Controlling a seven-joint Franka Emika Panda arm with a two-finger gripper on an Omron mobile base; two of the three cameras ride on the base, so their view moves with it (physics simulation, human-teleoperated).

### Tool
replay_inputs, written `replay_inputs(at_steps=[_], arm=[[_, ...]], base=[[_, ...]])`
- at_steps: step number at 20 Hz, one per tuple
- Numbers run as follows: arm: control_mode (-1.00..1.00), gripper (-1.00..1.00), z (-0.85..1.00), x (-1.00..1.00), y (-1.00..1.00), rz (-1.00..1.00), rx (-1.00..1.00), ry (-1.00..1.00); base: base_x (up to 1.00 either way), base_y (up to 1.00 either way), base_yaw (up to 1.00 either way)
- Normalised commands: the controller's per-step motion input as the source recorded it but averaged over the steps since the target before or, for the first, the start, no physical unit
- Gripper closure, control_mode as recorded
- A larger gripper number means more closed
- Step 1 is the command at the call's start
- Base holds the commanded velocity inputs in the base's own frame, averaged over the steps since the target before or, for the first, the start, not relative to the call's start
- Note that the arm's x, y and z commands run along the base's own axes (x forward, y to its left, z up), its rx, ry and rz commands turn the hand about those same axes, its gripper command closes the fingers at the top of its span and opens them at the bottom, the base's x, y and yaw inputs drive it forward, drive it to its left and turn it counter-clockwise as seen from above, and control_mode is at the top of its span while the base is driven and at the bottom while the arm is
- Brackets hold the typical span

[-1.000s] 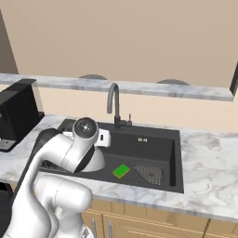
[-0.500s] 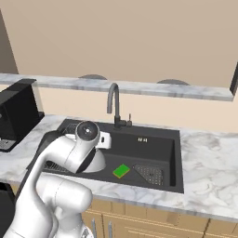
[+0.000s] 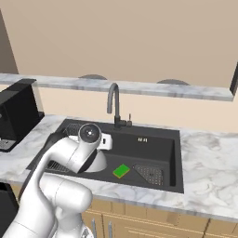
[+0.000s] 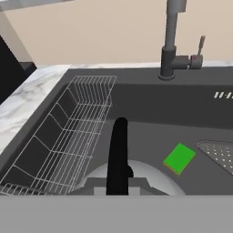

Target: Open the cabinet, pick the kettle from the cabinet, and place it in the sink.

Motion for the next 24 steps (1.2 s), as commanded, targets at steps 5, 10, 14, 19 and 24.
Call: replay_inputs(at_steps=[5, 10, 14, 19, 24], arm=[[-1.00, 1.00, -0.23, 0.25, 0.02, 0.00, 0.00, 0.00], [-1.00, 1.00, -0.27, 0.26, 0.01, 0.00, 0.00, 0.00], [-1.00, 1.00, -0.31, 0.23, 0.04, 0.00, 0.00, 0.00], [-1.00, 1.00, -0.37, 0.20, 0.07, 0.00, 0.00, 0.00], [-1.00, 1.00, -0.39, 0.18, 0.17, 0.00, 0.00, 0.00]], base=[[0.00, 0.00, 0.00], [0.00, 0.00, 0.00], [0.00, 0.00, 0.00], [0.00, 0.00, 0.00], [0.00, 0.00, 0.00]])
